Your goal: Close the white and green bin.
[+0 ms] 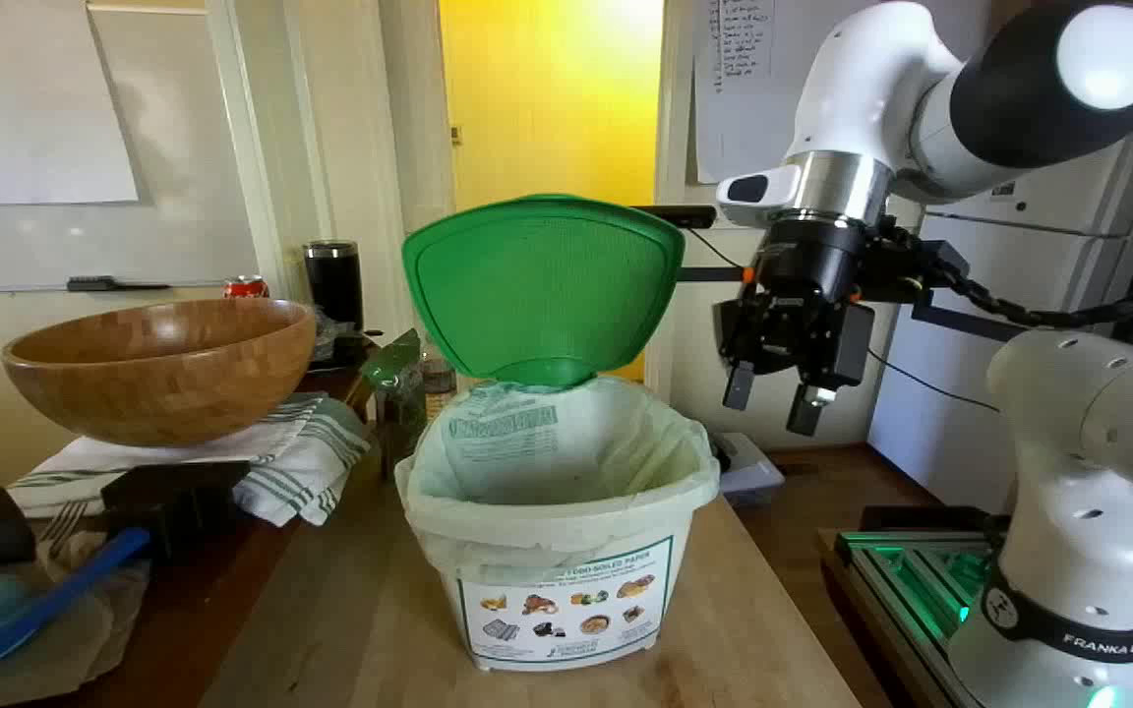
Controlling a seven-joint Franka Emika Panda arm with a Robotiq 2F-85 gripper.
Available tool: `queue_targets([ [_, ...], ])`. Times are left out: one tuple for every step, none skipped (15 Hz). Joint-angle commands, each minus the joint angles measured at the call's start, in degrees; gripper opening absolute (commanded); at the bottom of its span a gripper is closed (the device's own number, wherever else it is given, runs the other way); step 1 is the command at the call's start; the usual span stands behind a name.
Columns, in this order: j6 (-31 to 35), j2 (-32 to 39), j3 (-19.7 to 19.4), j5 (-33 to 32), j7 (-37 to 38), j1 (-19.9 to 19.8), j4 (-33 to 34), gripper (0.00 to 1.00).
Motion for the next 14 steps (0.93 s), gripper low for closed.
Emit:
queue_targets([
  [-0.9, 0.2, 0.5, 0.5, -0.4, -0.5, -1.1, 1.00],
  [-0.9, 0.4, 0.5, 0.5, -0.4, -0.5, -2.7, 1.00],
  [-0.9, 0.8, 0.5, 0.5, -0.4, -0.6, -3.7, 1.00],
  [-0.9, 1.2, 0.6, 0.5, -0.4, -0.6, -3.8, 1.00],
  [-0.9, 1.4, 0.6, 0.5, -0.4, -0.6, -3.8, 1.00],
  [-0.9, 1.5, 0.6, 0.5, -0.4, -0.6, -3.7, 1.00],
  [-0.9, 1.5, 0.6, 0.5, -0.4, -0.6, -3.6, 1.00],
  [-0.9, 1.5, 0.6, 0.5, -0.4, -0.6, -3.6, 1.00],
  [-0.9, 1.5, 0.6, 0.5, -0.4, -0.6, -3.5, 1.00],
  [-0.9, 1.5, 0.6, 0.5, -0.4, -0.6, -3.5, 1.00],
  [-1.1, 1.1, 0.8, 0.5, -0.4, -0.4, -3.2, 1.00],
  [-0.8, 0.0, 1.9, 0.4, 0.2, -0.4, -2.4, 1.00],
  [-0.9, -0.4, 2.4, 0.4, 0.4, -0.2, -1.6, 1.00],
  [-1.0, -1.4, 3.5, 0.1, 0.7, -0.1, -0.9, 1.00],
])
